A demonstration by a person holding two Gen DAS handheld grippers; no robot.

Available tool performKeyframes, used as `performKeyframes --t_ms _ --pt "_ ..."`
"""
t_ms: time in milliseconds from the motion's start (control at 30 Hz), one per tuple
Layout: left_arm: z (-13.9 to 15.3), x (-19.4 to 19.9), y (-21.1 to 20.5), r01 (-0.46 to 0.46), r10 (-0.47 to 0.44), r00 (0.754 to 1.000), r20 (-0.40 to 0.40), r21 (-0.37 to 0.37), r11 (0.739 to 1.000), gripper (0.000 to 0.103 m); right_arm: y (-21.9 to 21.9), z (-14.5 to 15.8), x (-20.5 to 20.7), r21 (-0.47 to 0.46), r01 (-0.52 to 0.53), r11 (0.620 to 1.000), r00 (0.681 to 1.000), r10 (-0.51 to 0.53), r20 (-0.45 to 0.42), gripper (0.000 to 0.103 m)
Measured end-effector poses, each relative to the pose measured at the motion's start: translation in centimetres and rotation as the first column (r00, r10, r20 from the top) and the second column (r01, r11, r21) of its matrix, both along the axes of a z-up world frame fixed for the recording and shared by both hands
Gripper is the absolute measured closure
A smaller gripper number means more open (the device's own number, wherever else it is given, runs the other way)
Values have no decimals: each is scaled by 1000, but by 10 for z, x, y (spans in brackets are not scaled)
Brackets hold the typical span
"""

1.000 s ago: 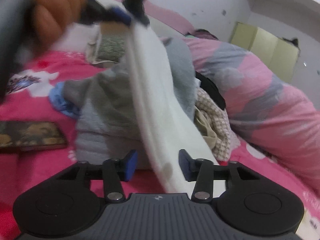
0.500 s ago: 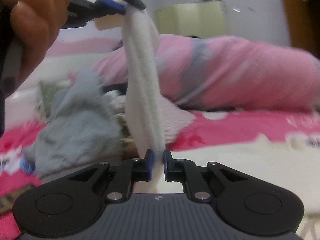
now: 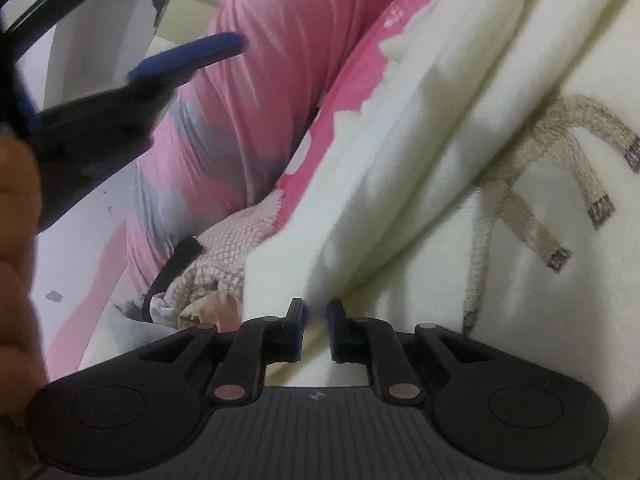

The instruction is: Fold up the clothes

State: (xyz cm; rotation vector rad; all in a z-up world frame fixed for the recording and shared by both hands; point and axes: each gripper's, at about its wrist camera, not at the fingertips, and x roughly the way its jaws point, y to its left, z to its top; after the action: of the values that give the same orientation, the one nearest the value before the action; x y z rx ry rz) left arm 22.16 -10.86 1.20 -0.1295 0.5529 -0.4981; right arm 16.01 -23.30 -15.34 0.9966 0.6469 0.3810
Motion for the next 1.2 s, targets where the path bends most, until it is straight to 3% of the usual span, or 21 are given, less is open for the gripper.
performKeyframes --t_ms 233,433,533,633,800,933,1033,1200 --pt "26 -43 65 -98 96 992 85 15 995 48 -11 1 -5 70 8 997 999 -5 -46 86" --pt "-17 -63 122 -193 191 981 34 90 977 47 -58 24 -22 80 48 996 998 -44 -52 77" --pt "-44 -70 134 -180 182 983 -1 133 975 48 -90 46 -24 0 95 995 995 -95 -30 75" --pt "-62 -76 128 -147 145 989 25 208 967 48 -118 63 -12 -101 172 980 984 -175 -22 74" --pt "-81 -78 106 -158 129 986 102 377 912 48 -149 65 21 -211 259 943 953 -285 -102 74" --pt "-97 -81 106 -181 133 982 135 463 868 48 -165 52 42 -207 266 941 938 -303 -171 74" --pt "-104 -76 114 -205 169 978 118 462 863 48 -167 47 59 -200 271 942 930 -310 -199 74" --pt "-110 -70 126 -216 203 976 75 403 889 47 -175 36 78 -145 292 945 918 -320 -236 75"
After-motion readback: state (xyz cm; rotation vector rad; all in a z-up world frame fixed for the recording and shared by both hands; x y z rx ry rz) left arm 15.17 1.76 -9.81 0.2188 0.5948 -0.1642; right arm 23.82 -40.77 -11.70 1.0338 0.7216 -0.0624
